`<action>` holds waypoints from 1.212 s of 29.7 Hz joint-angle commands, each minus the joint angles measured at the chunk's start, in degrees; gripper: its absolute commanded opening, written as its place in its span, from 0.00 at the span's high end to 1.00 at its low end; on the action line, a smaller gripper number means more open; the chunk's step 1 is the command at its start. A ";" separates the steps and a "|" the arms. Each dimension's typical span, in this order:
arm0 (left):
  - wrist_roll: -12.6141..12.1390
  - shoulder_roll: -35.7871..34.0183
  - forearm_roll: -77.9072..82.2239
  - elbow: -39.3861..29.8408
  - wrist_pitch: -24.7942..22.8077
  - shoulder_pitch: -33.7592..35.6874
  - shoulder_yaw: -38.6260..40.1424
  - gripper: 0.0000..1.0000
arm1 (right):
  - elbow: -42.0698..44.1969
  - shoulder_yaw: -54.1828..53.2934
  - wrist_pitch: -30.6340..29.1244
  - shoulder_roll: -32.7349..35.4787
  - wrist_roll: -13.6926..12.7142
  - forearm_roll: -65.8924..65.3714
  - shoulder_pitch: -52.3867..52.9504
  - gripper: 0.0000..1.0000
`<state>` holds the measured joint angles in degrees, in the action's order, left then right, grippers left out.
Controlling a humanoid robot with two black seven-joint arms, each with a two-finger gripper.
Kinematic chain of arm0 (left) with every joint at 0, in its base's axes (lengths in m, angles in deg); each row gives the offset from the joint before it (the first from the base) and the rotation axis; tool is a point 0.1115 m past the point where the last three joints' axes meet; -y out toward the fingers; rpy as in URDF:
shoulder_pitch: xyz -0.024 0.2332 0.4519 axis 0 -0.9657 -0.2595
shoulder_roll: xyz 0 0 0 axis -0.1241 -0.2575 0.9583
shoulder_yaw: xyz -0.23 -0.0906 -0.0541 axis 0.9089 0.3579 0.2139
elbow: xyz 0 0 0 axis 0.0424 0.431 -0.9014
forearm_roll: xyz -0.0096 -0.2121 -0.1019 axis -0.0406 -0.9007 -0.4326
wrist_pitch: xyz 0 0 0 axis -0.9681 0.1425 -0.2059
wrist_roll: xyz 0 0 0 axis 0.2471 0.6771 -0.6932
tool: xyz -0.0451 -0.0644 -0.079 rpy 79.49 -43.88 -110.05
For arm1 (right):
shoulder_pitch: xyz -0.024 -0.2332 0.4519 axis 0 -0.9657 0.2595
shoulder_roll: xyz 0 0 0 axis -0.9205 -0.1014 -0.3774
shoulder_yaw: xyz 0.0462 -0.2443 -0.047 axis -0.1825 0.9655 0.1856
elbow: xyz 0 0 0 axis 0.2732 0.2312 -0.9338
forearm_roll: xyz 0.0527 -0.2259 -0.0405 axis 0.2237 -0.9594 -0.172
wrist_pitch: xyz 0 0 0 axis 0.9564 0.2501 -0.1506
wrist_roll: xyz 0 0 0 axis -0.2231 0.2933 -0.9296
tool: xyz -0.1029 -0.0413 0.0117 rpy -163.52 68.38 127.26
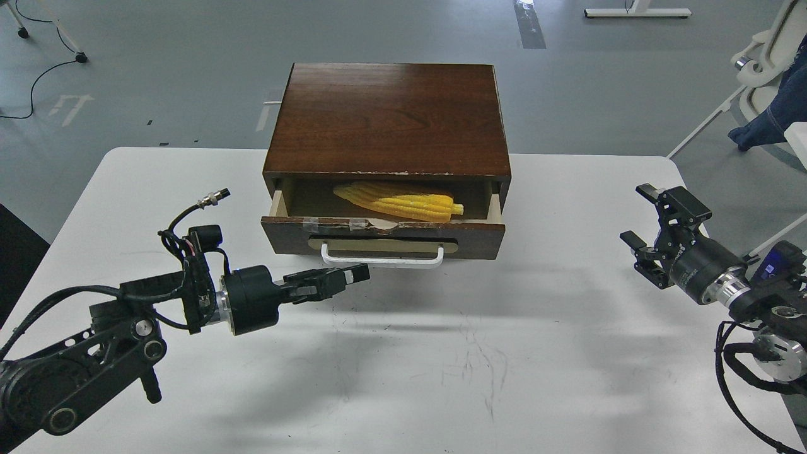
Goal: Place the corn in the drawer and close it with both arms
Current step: 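Push the drawer front with the left gripper into the cabinet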
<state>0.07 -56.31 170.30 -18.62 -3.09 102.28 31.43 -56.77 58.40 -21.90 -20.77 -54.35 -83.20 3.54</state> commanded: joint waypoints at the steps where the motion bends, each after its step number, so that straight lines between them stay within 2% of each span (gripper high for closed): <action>1: -0.02 0.05 0.01 0.55 0.58 0.10 0.16 1.00 | 0.04 0.00 0.00 0.00 0.00 0.00 0.00 0.00; 36: -0.02 3.92 0.01 9.87 6.11 3.53 1.65 1.00 | 0.05 0.00 0.09 0.00 0.00 0.00 -0.88 0.00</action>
<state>0.03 -53.09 170.31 -9.47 2.93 105.36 33.21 -56.71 58.40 -21.74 -20.79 -54.35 -83.19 2.76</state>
